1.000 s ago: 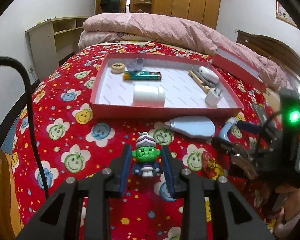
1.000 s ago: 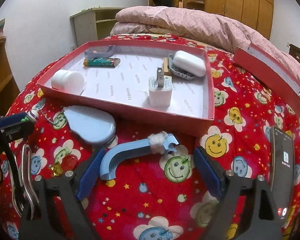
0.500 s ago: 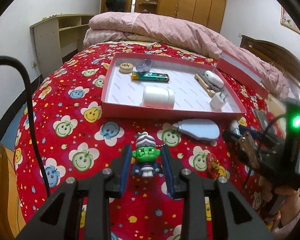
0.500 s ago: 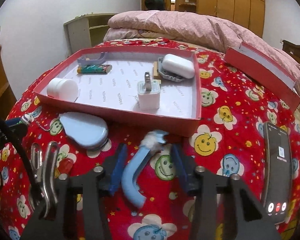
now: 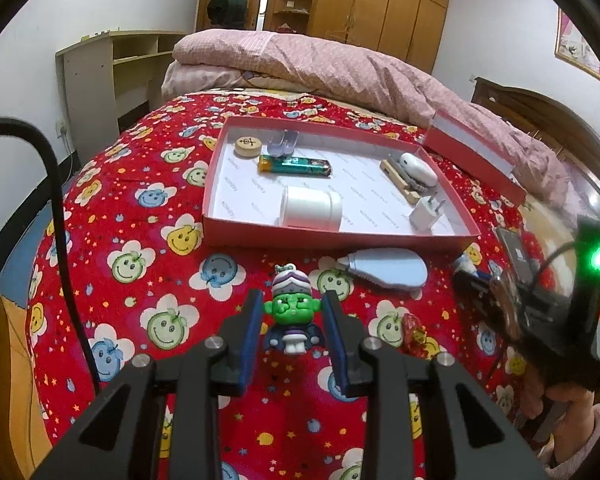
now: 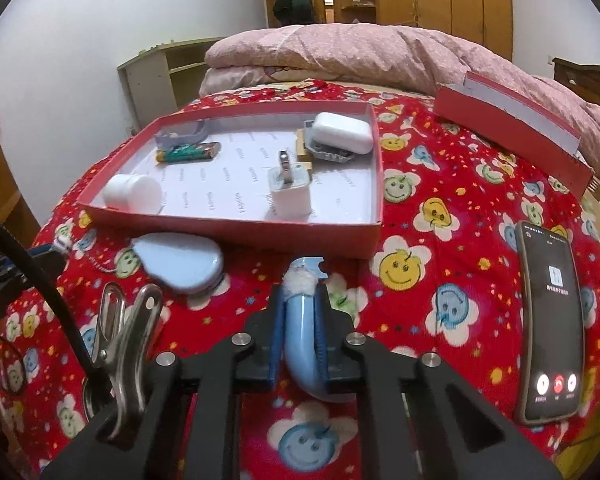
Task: Organize rigid objects
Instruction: 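Grasp the light blue curved tube with right tool while left tool holds the figurine, then carry figurine and tube into the tray and open both tools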
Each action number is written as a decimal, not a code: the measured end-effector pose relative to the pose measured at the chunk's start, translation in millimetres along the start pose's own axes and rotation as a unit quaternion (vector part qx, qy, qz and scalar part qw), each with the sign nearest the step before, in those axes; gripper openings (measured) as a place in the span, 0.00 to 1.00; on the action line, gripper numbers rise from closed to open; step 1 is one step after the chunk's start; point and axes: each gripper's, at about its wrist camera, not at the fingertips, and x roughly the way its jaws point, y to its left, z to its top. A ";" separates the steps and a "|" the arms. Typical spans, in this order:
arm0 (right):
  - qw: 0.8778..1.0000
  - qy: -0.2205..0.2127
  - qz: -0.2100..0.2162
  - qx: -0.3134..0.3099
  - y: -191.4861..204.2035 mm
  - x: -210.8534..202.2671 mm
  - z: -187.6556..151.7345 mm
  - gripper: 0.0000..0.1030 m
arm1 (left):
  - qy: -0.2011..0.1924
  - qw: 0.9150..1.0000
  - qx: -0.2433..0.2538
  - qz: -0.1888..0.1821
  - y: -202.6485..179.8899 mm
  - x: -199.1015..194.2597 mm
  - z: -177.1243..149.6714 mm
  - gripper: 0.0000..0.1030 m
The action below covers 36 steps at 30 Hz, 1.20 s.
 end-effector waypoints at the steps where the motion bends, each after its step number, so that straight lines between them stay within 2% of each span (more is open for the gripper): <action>1: 1.000 0.001 0.002 0.001 0.9 -1.4 -0.7 0.14 | -0.001 1.000 0.001 -0.002 -0.7 -0.7 1.6 0.31; 8: 1.000 -0.003 0.011 0.009 7.3 -11.2 -2.0 0.14 | -0.004 1.000 0.012 -0.012 -5.8 1.3 15.5 0.31; 18: 0.999 -0.011 0.029 0.012 14.2 -18.1 5.2 0.14 | -0.023 0.999 0.024 -0.011 -10.9 8.2 62.2 0.30; 22: 0.999 -0.013 0.032 0.020 12.9 -19.0 4.5 0.14 | -0.011 1.000 0.014 -0.026 -10.0 22.2 79.7 0.30; 27: 0.999 -0.011 0.030 0.023 9.5 -18.8 3.8 0.14 | -0.009 1.000 0.015 -0.026 -11.1 39.2 99.4 0.31; 36: 0.999 -0.006 0.027 0.023 7.2 -16.1 3.8 0.14 | 0.009 1.000 0.013 -0.003 -5.4 77.4 115.3 0.31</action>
